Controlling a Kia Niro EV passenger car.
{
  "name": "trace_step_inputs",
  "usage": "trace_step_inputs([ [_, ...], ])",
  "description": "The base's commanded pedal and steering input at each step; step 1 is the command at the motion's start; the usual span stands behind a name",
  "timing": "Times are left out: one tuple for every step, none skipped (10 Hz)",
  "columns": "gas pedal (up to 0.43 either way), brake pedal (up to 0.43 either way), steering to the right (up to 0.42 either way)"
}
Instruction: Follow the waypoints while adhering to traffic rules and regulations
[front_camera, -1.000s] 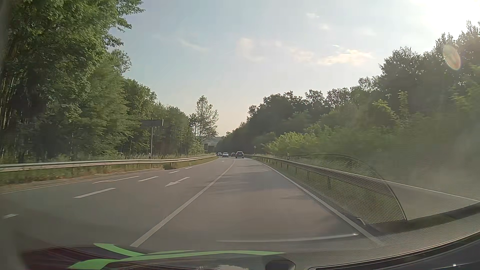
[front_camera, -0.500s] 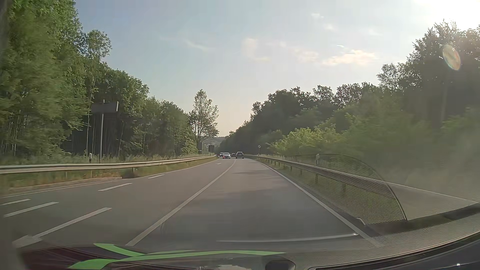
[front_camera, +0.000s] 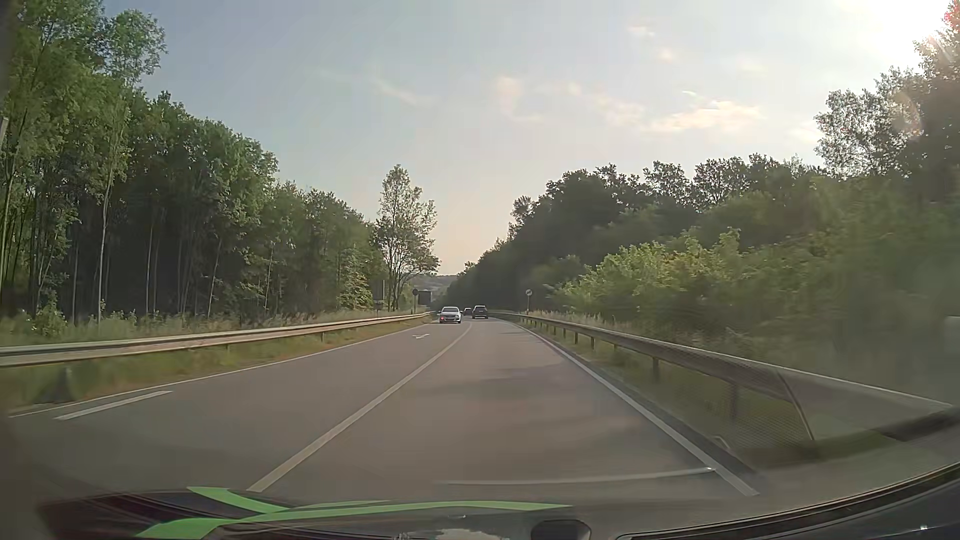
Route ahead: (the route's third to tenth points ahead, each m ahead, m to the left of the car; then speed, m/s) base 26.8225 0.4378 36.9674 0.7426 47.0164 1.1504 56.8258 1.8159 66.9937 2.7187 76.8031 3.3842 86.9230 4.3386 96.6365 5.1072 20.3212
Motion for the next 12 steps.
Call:
trace_step_inputs([
  [0.157, 0.0, -0.007],
  [0.157, 0.0, -0.007],
  [0.157, 0.0, -0.008],
  [0.157, 0.0, -0.007],
  [0.169, 0.0, -0.007],
  [0.197, 0.0, -0.007],
  [0.209, 0.0, -0.007],
  [0.209, 0.0, -0.007],
  [0.209, 0.0, -0.007],
  [0.209, 0.0, -0.007],
  [0.209, 0.0, -0.007],
  [0.209, 0.0, -0.007],
])
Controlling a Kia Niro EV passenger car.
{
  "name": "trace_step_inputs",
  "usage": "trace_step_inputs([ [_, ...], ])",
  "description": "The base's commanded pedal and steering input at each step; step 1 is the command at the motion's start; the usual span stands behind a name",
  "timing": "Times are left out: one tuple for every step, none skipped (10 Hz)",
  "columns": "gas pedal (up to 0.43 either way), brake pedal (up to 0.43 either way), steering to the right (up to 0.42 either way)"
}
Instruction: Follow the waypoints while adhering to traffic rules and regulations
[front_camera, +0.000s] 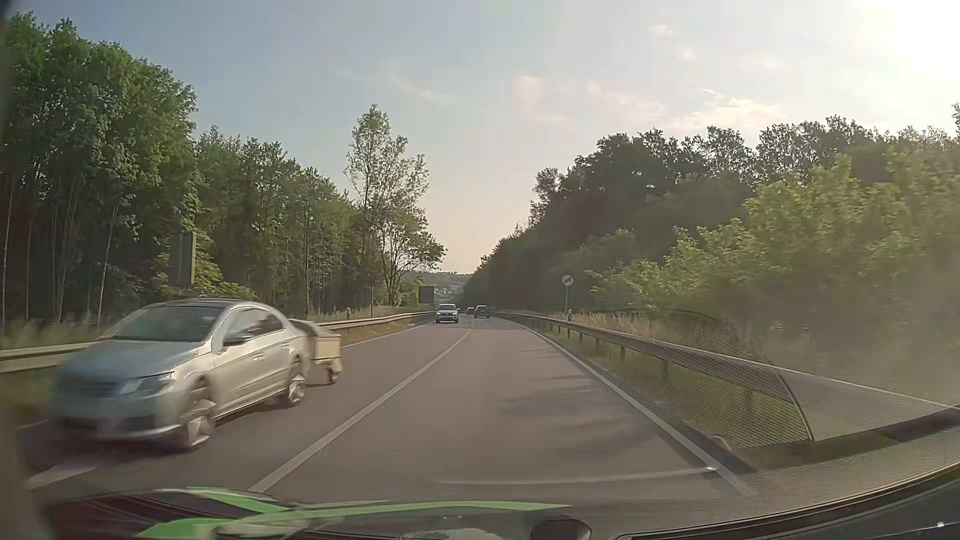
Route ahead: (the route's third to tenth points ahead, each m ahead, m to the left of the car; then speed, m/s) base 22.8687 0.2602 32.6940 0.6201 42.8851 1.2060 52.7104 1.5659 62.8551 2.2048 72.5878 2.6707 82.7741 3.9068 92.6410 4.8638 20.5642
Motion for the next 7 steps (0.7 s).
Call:
trace_step_inputs([
  [0.209, 0.0, -0.007],
  [0.197, 0.0, -0.007],
  [0.197, 0.0, -0.007],
  [0.197, 0.0, -0.007],
  [0.197, 0.0, -0.007],
  [0.197, 0.0, -0.007],
  [0.197, 0.0, -0.007],
])
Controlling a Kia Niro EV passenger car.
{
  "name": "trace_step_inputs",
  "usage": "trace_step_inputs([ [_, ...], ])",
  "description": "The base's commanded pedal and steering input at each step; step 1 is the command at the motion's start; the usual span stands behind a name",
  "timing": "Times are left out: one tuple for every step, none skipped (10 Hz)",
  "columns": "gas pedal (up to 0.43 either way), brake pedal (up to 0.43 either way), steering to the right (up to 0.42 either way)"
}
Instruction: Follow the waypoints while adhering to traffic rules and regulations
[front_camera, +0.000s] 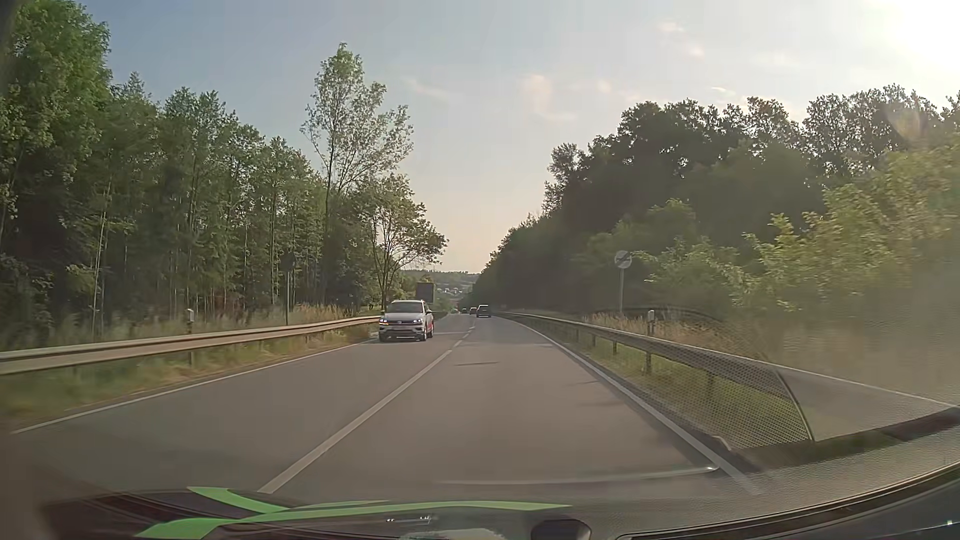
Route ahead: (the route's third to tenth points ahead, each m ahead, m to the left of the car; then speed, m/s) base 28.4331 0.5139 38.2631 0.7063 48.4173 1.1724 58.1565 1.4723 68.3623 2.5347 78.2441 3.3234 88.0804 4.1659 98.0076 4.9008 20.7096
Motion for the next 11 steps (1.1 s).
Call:
trace_step_inputs([
  [0.197, 0.0, -0.007],
  [0.197, 0.0, -0.007],
  [0.189, 0.0, -0.007],
  [0.189, 0.0, -0.007],
  [0.189, 0.0, -0.007],
  [0.197, 0.0, -0.008],
  [0.197, 0.0, -0.007],
  [0.197, 0.0, -0.007],
  [0.209, 0.0, -0.007],
  [0.209, 0.0, -0.007],
  [0.209, 0.0, -0.007],
])
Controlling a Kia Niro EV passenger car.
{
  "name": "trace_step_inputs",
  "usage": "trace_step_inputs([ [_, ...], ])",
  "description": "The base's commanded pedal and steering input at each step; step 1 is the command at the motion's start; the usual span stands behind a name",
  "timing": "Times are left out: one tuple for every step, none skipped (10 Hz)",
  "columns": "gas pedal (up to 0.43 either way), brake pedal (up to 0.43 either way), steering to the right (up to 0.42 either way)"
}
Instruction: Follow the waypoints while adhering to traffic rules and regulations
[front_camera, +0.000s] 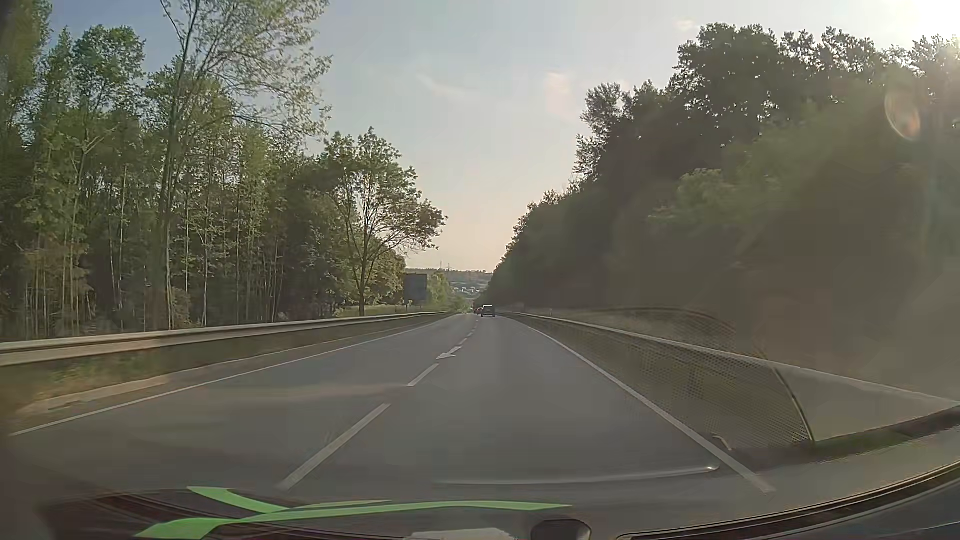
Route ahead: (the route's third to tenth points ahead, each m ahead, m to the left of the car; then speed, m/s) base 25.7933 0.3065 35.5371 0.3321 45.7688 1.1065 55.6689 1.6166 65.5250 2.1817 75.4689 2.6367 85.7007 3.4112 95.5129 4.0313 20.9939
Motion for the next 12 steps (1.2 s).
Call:
trace_step_inputs([
  [0.22, 0.0, -0.007],
  [0.22, 0.0, -0.007],
  [0.22, 0.0, -0.006],
  [0.22, 0.0, -0.007],
  [0.22, 0.0, -0.007],
  [0.22, 0.0, -0.006],
  [0.22, 0.0, -0.007],
  [0.22, 0.0, -0.007],
  [0.22, 0.0, -0.006],
  [0.22, 0.0, -0.006],
  [0.22, 0.0, -0.006],
  [0.228, 0.0, -0.006],
])
